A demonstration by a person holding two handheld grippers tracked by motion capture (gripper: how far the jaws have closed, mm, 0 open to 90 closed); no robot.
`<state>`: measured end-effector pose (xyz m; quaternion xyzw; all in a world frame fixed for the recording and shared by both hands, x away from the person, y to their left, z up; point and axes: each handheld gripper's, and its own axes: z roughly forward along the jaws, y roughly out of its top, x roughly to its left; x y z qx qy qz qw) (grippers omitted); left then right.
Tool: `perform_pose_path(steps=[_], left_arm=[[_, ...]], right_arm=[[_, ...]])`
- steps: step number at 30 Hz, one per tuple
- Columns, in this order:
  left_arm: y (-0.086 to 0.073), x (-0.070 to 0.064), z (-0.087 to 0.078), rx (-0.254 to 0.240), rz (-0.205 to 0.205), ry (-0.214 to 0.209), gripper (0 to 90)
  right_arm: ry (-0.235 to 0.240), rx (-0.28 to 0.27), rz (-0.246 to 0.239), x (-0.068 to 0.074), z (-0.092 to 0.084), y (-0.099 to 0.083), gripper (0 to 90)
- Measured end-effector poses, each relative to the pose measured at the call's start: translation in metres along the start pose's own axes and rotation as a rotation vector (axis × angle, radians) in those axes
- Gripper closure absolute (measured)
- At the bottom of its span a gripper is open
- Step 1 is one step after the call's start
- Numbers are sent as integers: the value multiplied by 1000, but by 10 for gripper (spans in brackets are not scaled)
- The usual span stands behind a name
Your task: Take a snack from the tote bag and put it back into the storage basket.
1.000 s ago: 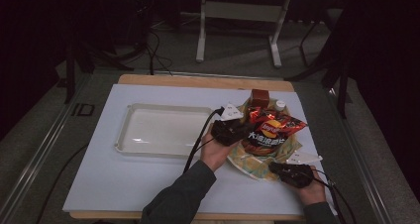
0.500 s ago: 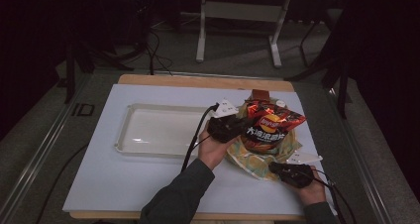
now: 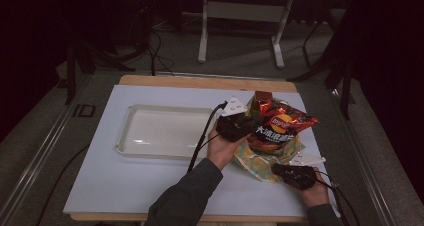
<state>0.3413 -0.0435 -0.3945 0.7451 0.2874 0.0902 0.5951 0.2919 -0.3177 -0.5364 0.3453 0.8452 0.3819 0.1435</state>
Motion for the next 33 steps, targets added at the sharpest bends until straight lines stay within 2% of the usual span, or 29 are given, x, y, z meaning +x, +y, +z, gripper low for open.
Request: perform_pose_path(steps=[5,11,23,33], left_arm=[[3,-7,9,-7,2,-19,896],[11,-15,13,-23,8,-40,897],[27,-29,12,-54,22,-92,897],[36,-35,5,-68,37,-101,897]], right_arm=[[-2,-3,-6,1,0,0,793],[-3,-3,-8,1,0,0,793],[-2,-3,-8,1,0,0,793],[1,-5,-6,1,0,0,793]])
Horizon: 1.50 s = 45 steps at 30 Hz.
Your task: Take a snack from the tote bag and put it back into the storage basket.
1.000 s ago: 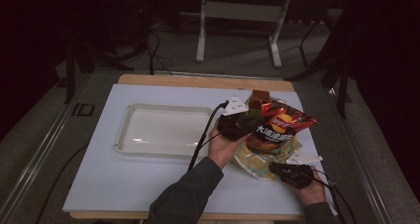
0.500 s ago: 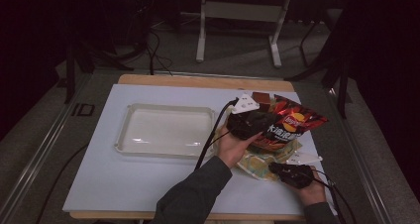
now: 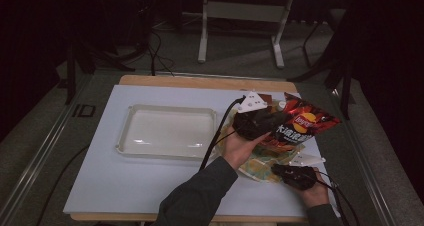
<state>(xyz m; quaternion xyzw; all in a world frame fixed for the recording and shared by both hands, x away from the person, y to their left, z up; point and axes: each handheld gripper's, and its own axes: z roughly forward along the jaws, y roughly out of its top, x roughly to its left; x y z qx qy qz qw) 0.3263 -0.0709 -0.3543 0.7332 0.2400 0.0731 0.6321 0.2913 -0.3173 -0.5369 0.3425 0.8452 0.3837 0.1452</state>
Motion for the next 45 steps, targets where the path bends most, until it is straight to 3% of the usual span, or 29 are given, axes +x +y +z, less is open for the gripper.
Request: perform_pose_path(steps=[4,9,23,33,45], left_arm=[[3,1,-9,12,-2,12,897],[6,4,-22,-7,-23,11,896],[10,14,-68,-48,-21,52,896],[12,26,-100,-77,-15,98,897],[15,43,-131,-130,-40,164,897]], right_arm=[[-1,2,-1,0,0,0,793],[1,2,0,0,0,0,793],[-1,2,-1,0,0,0,793],[-1,2,0,0,0,0,794],[1,4,3,0,0,0,794]])
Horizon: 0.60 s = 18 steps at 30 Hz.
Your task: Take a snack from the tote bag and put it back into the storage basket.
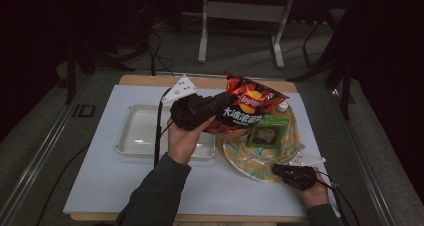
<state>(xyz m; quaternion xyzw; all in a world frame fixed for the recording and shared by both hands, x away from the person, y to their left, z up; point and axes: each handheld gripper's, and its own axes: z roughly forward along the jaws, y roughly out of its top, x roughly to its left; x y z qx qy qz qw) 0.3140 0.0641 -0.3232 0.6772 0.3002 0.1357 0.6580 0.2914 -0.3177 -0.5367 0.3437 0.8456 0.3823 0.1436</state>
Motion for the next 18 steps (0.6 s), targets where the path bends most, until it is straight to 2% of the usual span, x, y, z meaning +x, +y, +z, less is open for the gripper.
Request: perform_pose_path(steps=[13,18], left_arm=[[6,25,-28,-38,-15,90,896],[4,33,-37,-44,-21,127,897]], right_arm=[[1,-1,1,0,0,0,794],[1,-1,1,0,0,0,793]])
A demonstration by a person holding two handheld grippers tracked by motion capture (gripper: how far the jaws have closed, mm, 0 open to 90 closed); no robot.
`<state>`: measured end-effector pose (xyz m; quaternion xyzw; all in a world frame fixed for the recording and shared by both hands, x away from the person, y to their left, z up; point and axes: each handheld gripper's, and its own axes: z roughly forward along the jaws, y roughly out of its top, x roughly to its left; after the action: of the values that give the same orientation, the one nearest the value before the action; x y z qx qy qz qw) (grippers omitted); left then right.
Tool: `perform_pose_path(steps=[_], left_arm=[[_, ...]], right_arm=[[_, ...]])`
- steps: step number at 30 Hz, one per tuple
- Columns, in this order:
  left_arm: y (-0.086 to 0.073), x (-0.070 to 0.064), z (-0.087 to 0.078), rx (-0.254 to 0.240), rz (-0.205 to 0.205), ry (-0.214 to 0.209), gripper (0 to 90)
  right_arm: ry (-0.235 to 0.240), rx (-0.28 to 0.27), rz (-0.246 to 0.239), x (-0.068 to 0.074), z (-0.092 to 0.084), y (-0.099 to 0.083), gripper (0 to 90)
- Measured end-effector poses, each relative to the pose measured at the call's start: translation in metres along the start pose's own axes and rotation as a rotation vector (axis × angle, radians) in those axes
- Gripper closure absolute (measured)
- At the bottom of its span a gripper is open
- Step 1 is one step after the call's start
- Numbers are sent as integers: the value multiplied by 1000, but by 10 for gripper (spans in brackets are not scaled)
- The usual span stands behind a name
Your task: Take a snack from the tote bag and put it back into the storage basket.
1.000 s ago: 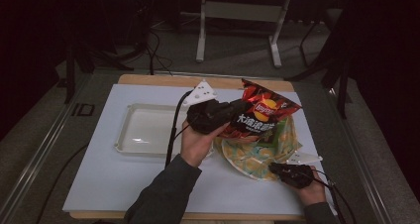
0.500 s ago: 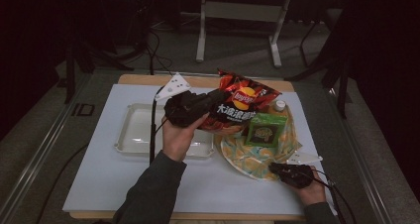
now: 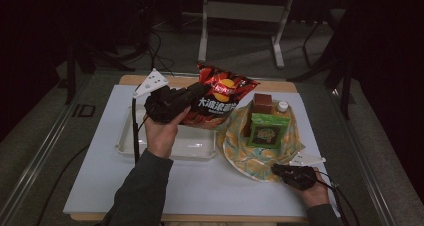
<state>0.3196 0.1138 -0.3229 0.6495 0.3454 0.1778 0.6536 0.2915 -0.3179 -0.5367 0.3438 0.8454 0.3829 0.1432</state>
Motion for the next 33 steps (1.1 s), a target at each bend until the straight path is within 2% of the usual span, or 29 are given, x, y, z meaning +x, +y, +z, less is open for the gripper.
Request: perform_pose_path(steps=[7,16,24,30,33], left_arm=[[-8,18,-1,5,-28,43,897],[-21,42,8,20,-31,92,896],[-32,63,24,60,-40,142,896],[-38,75,36,70,-38,161,896],[-40,81,42,58,-54,162,896]], right_arm=[[0,-1,0,0,0,0,794],[-1,-4,0,0,0,0,793],[-1,0,-1,0,0,0,794],[-2,-1,-1,0,0,0,794],[-1,0,-2,0,0,0,794]])
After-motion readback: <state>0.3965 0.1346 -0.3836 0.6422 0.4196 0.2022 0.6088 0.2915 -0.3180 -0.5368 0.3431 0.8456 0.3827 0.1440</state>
